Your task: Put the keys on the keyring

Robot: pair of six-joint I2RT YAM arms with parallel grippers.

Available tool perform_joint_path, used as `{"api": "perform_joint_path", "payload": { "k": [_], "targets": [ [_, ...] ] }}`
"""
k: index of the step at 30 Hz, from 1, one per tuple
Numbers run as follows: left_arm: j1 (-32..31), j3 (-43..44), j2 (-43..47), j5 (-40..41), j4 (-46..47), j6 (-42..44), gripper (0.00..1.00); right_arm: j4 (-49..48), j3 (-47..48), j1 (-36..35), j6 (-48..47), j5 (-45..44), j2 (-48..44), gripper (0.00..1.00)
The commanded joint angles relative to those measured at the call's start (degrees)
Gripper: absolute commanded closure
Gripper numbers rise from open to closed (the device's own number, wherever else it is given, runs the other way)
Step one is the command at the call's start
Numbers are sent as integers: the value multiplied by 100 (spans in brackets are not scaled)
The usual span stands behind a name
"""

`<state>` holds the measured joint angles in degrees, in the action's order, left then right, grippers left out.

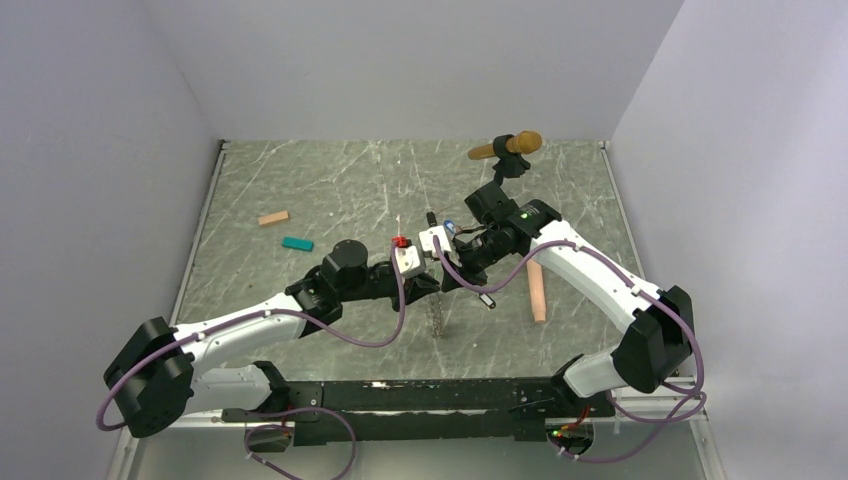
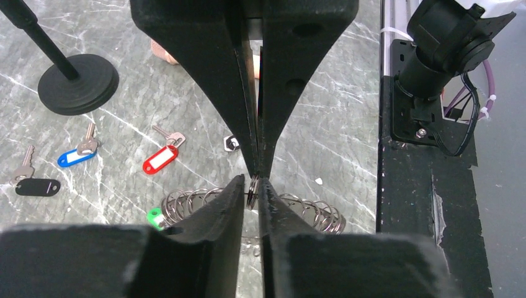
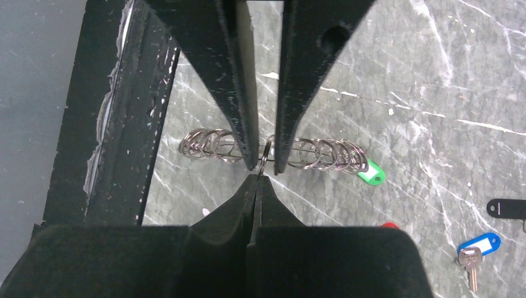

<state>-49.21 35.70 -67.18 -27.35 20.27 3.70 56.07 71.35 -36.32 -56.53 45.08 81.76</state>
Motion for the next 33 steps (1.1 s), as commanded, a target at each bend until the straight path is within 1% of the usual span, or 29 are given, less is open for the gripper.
{"api": "perform_joint_path", "payload": {
  "k": [1,2,3,7,9,10,12,15,17,20,23,26,29,33],
  "targets": [
    [-19,151,42,-207,62,-19,89,-53,250,-29,-60,253,-56,100],
    [-23,162,29,-223,46,-23,98,-53,248,-25,-60,269,-65,100],
    [-20,179,17,-234,33,-24,100,-57,248,-21,-60,277,-61,100],
    [-26,173,50,-111,0,-77,100,-125,231,-4,10,404,-63,100],
    [-25,39,196,87,117,-156,100,-163,226,72,72,550,-71,88],
    [-16,-102,329,258,287,-224,100,-166,222,148,80,657,-92,81],
    [1,-577,701,532,816,-446,100,-168,201,305,77,872,-131,71],
    [17,-1310,1237,743,2049,-873,100,-274,89,510,41,1217,-287,66],
    [37,-1629,1414,780,2737,-1094,100,-425,-90,615,-44,1521,-419,64],
    [57,-1897,1385,650,3598,-1331,100,-730,-448,720,-258,2093,-640,62],
    [55,-2198,1176,555,4864,-1610,100,-1153,-802,731,-260,2563,-819,62],
    [60,-2291,882,469,5846,-1801,100,-1218,-866,731,-237,2960,-772,62],
    [46,-2151,641,292,6066,-1937,100,-1445,-941,731,-28,3172,-790,62],
    [52,-2033,415,193,6203,-2033,100,-1821,-1007,730,438,3211,-836,62]
  ]
}}
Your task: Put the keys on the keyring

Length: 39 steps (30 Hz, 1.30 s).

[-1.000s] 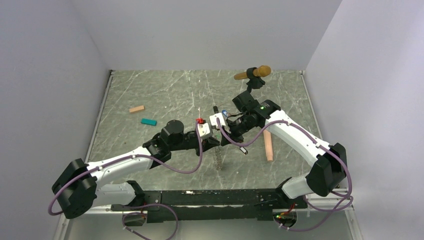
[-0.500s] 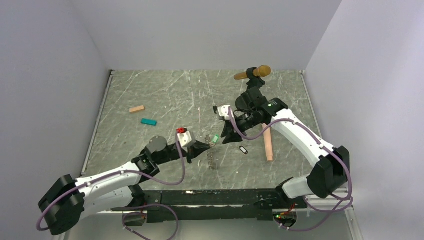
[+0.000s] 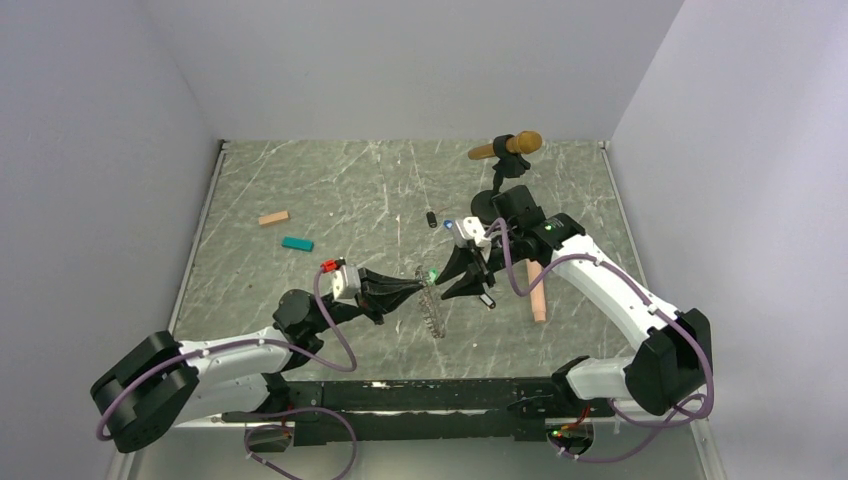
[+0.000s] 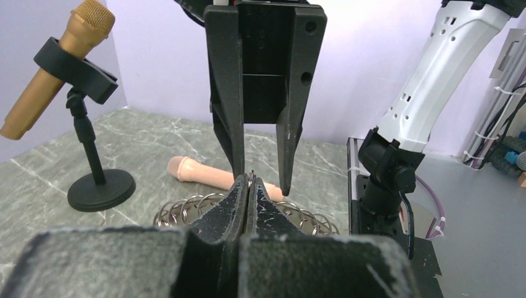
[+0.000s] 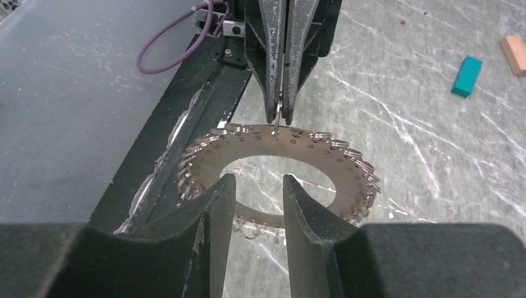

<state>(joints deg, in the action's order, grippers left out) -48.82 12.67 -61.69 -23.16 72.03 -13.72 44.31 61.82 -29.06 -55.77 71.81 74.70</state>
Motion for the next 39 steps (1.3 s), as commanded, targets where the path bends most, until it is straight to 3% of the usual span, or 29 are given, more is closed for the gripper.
{"api": "perform_joint_path", "payload": {
  "k": [1,16,25,29,31,34,36,39],
  "targets": [
    [9,298,-171,-251,1026,-318,100,-777,-75,7,478,528,-148,62],
    [4,466,-732,-306,1261,-531,100,-1645,-223,-68,1508,640,-139,66],
    [12,482,-743,-272,1189,-509,100,-1513,-162,-110,1459,583,-49,99],
    [9,457,-537,-327,702,-339,100,-1207,-39,-118,1230,421,-28,100],
    [17,481,-299,-358,106,-161,89,-1016,70,-114,1095,226,-12,100],
    [28,628,281,-301,-1370,335,58,-577,254,-117,734,-208,28,100],
    [23,794,757,-167,-2560,762,50,-294,392,-116,543,-582,61,100],
    [29,1184,1226,66,-4259,1486,46,-58,503,-123,382,-884,99,100]
  ]
}}
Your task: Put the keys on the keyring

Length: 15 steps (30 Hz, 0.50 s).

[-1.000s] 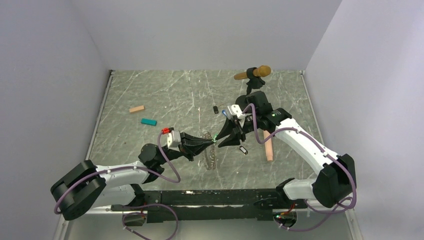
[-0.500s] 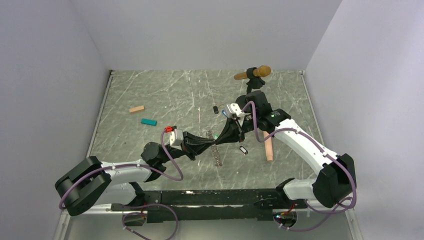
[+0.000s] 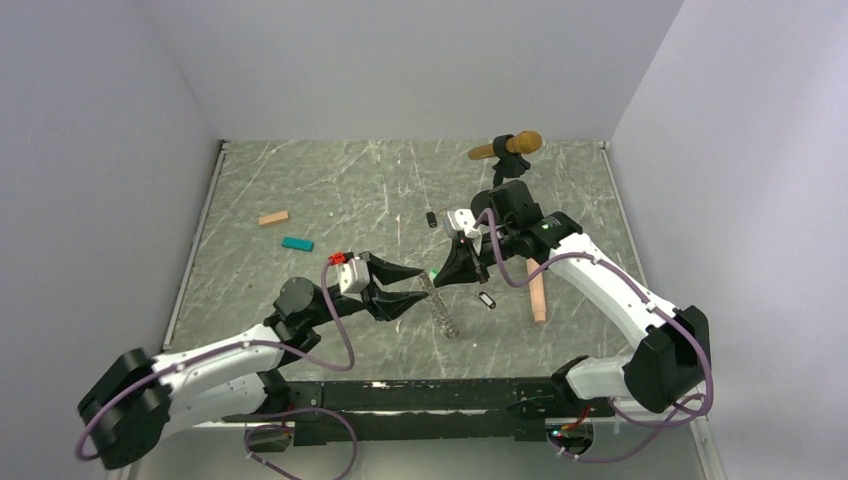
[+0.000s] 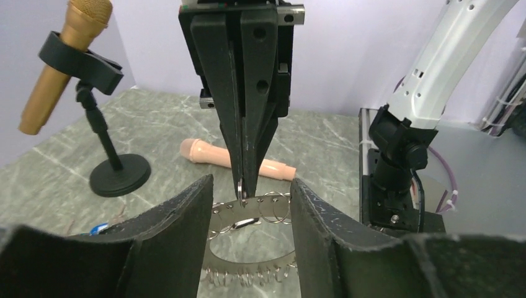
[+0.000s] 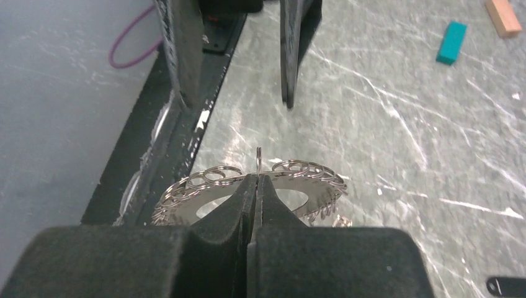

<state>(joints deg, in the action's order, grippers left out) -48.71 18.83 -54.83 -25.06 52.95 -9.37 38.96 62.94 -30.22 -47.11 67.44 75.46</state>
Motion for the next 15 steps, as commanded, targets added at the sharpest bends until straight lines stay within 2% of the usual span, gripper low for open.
{"api": "perform_joint_path", "payload": {
  "k": [1,4,8,15],
  "targets": [
    [17,720,607,297,-2785,1264,46,511,406,-24,-511,-524,21,100],
    [10,1132,524,326,-3806,1629,46,603,475,-80,-544,-715,79,100],
    [-105,1779,76,638,-4690,1890,46,648,526,-109,-528,-878,134,100],
    [-517,2327,-555,1001,-4913,2187,48,668,544,-115,-510,-984,179,100]
  ]
}}
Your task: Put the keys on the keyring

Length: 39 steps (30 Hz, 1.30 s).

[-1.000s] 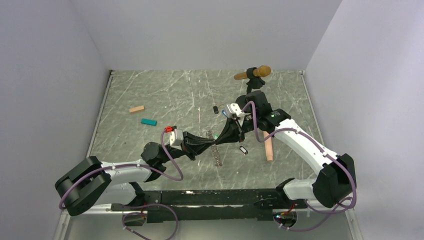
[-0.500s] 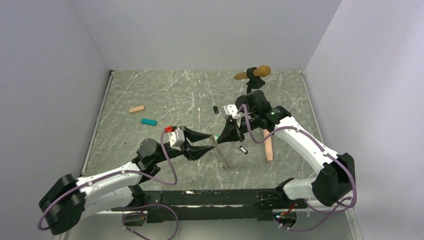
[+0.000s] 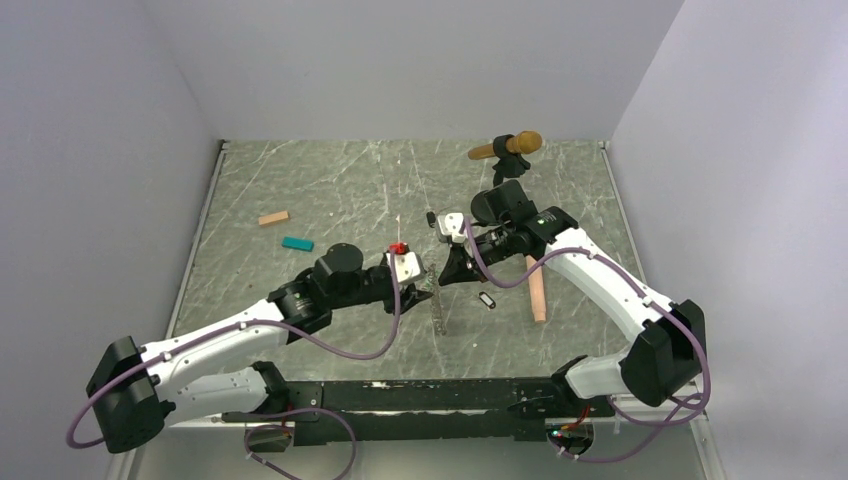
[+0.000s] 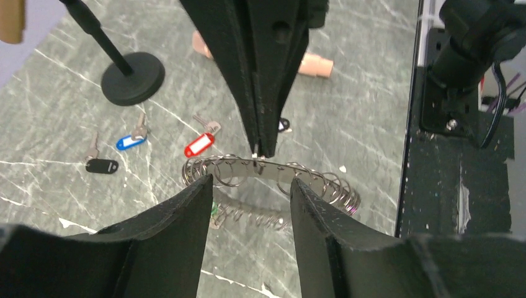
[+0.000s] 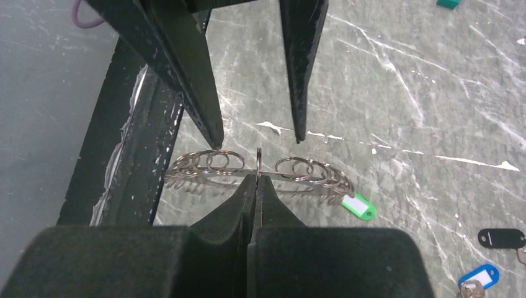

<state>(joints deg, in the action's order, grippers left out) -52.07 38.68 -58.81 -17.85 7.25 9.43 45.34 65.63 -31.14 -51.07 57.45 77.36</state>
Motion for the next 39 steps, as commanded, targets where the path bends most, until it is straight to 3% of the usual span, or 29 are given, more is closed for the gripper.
{"api": "perform_joint_path", "payload": {
  "k": [1,11,22,27,39],
  "targets": [
    [-207,362,-198,301,-301,293,49,30,275,-31,-128,8,-1,100],
    [-347,387,-271,637,-108,227,58,76,275,-70,-185,-23,35,100],
    [-366,335,-395,411,353,77,65,106,285,-91,-210,29,64,100],
    [-375,440,-579,208,311,68,74,113,284,-90,-219,29,56,100],
    [-374,498,-615,189,228,77,82,124,293,-99,-219,33,61,100]
  ]
}}
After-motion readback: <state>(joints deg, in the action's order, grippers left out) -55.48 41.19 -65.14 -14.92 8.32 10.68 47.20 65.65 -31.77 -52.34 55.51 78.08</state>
